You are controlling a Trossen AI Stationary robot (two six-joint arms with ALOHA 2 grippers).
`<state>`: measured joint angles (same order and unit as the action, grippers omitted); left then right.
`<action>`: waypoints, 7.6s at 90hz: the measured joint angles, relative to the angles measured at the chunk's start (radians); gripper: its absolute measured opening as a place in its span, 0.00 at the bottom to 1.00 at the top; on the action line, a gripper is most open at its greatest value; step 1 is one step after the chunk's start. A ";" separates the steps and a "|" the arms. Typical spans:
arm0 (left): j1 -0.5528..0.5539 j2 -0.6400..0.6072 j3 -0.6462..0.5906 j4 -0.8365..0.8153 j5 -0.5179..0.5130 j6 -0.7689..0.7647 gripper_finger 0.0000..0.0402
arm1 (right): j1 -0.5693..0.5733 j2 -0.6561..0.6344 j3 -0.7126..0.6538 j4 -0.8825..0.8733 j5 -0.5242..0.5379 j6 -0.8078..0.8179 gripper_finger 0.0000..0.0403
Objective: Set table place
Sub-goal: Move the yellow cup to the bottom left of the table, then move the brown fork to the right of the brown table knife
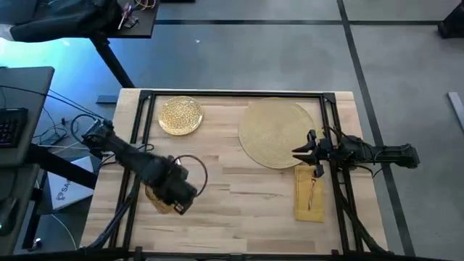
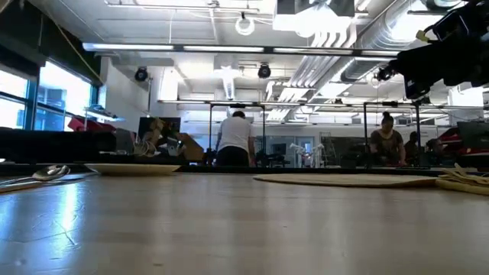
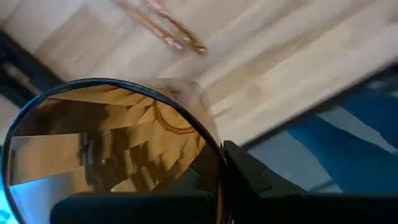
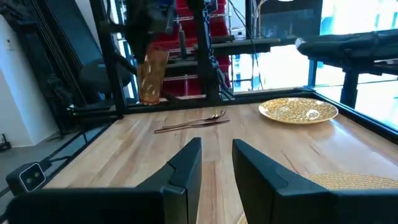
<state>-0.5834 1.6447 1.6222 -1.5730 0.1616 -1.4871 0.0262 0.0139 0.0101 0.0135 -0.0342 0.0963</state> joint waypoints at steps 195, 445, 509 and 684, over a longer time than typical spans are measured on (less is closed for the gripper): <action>0.054 -0.301 -0.257 0.701 -0.554 0.159 0.35 | 0.000 -0.001 0.000 0.013 0.056 -0.227 0.18; 0.537 -0.291 -0.259 0.887 -0.193 1.071 0.35 | 0.418 1.306 0.566 -0.879 -0.196 2.043 0.19; 0.537 -0.291 -0.259 0.887 -0.195 1.072 0.35 | 0.433 1.310 0.515 -0.701 -0.138 2.079 0.07; 0.535 -0.683 -0.257 0.660 -0.257 1.096 0.35 | 0.029 2.738 2.317 -0.289 -0.247 1.443 0.03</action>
<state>-0.0486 0.9615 1.3651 -0.9127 -0.0950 -0.3908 0.0547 2.7514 2.3275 -0.2753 -0.2815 1.5391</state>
